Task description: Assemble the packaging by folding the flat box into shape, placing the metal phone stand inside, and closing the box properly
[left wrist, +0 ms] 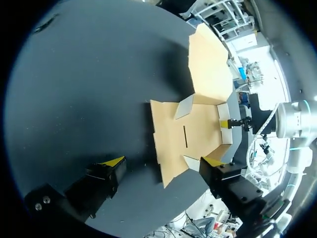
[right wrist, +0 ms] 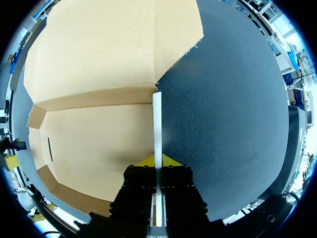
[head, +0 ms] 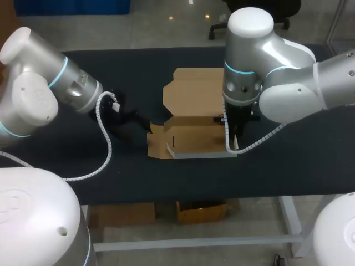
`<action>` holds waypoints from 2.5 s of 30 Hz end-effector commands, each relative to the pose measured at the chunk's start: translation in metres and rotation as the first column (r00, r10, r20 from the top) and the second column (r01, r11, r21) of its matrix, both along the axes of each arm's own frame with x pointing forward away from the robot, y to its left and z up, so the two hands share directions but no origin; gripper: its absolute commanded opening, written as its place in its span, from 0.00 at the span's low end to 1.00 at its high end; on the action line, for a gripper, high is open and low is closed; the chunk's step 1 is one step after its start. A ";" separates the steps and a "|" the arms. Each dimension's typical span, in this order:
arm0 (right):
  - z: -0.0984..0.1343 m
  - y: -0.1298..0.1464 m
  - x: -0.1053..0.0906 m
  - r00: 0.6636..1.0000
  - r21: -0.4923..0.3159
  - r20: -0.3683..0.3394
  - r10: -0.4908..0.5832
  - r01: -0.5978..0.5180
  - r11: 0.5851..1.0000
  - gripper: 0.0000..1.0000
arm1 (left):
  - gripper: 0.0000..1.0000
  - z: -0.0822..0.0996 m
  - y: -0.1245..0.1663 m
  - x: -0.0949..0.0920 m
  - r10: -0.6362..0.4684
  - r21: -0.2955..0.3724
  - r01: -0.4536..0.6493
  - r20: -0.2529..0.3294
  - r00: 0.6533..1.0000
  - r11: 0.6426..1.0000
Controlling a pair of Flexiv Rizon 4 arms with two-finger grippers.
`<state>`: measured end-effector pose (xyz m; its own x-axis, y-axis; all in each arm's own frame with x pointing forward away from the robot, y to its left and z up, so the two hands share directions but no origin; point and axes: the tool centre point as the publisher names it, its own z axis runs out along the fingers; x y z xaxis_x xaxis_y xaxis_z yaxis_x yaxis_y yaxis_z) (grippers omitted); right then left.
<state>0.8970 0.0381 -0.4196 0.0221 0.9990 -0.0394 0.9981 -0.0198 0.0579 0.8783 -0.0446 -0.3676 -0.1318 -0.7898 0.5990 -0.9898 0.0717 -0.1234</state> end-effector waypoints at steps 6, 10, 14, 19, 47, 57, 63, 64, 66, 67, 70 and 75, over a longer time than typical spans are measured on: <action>-0.001 0.000 0.000 1.000 -0.001 -0.001 0.000 0.000 1.000 0.00 | 0.54 -0.021 -0.007 0.014 -0.005 -0.059 0.004 -0.020 1.000 0.998; -0.001 0.000 0.000 1.000 -0.001 -0.001 0.000 0.000 1.000 0.00 | 0.64 -0.025 -0.012 0.015 -0.007 -0.076 0.006 -0.021 1.000 0.997; -0.001 0.000 0.000 1.000 -0.001 -0.001 0.000 0.000 1.000 0.00 | 0.53 -0.028 -0.015 0.015 -0.009 -0.106 0.006 -0.026 1.000 0.994; -0.001 0.000 0.000 1.000 -0.001 -0.001 0.000 0.000 1.000 0.00 | 0.45 -0.033 -0.019 0.013 -0.005 -0.137 0.000 -0.036 0.999 0.991; -0.001 0.000 0.000 1.000 -0.001 -0.001 0.000 0.000 1.000 0.00 | 0.00 -0.021 -0.049 0.004 0.123 -0.037 -0.124 -0.015 0.992 0.992; -0.001 0.000 0.000 1.000 -0.001 -0.001 0.000 0.000 1.000 0.00 | 0.00 -0.007 -0.065 0.006 0.177 0.129 -0.178 0.019 0.984 0.976; -0.001 0.000 0.000 1.000 -0.001 -0.001 0.000 0.000 1.000 0.00 | 0.00 -0.002 -0.076 0.011 0.184 0.218 -0.187 0.033 0.982 0.958; -0.001 0.000 0.000 1.000 -0.001 -0.001 0.000 0.000 1.000 0.00 | 0.00 -0.001 -0.078 0.011 0.185 0.229 -0.189 0.037 0.982 0.955; -0.001 0.000 0.000 1.000 -0.001 -0.001 0.000 0.000 1.000 0.00 | 0.00 0.000 -0.082 0.012 0.191 0.258 -0.195 0.040 0.981 0.946; -0.001 0.000 0.000 1.000 -0.001 -0.001 0.000 0.000 1.000 0.00 | 0.00 0.000 -0.083 0.012 0.193 0.270 -0.198 0.045 0.980 0.942; -0.001 0.000 0.000 1.000 -0.001 -0.001 0.000 0.000 1.000 0.00 | 0.00 0.003 -0.089 0.012 0.202 0.307 -0.209 0.058 0.978 0.928; -0.001 0.000 0.000 1.000 -0.001 -0.001 0.000 0.000 1.000 0.00 | 0.00 0.007 -0.096 0.012 0.222 0.371 -0.235 0.079 0.972 0.898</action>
